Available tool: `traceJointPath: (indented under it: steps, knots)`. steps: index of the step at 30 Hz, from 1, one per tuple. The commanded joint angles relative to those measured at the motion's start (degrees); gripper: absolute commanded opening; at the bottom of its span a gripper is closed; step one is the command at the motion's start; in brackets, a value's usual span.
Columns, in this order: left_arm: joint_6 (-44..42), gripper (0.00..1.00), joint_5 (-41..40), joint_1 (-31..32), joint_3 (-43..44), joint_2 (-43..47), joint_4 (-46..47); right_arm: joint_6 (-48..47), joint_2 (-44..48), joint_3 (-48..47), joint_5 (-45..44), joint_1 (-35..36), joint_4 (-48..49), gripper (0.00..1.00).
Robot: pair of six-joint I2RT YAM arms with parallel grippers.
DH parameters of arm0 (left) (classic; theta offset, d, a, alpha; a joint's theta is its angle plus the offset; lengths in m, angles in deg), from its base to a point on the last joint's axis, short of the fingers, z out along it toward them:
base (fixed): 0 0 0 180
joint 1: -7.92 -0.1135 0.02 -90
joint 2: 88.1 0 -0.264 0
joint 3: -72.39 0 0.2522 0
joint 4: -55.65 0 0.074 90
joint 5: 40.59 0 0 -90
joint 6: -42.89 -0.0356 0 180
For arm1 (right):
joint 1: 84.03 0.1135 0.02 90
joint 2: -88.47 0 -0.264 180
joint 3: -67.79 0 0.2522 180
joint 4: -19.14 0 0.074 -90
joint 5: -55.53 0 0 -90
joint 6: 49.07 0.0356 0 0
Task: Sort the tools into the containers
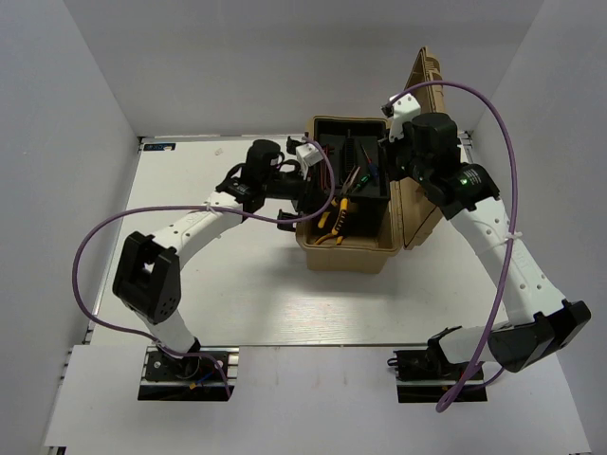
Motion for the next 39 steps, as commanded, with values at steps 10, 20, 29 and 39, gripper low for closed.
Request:
traceJointPath:
  steps: [10, 20, 29, 39]
  knots:
    - [-3.8, 0.49, -10.6, 3.5, 5.7, -3.1, -4.2, 0.2, 3.0, 0.5, 3.0, -1.3, 2.3, 0.00]
    - [-0.5, 0.01, -16.3, 4.0, 5.5, 4.3, 0.1, -3.3, 3.1, -4.4, 31.1, -2.6, -5.6, 0.00]
    - [11.2, 0.62, -53.6, 2.9, -12.5, 25.2, -0.4, 3.9, -2.3, -18.3, 5.3, -3.6, 2.3, 0.00]
    - [14.5, 0.84, -68.0, 2.3, -22.5, 33.7, -9.0, -22.2, -5.4, -16.2, -37.4, -5.2, 29.4, 0.00]
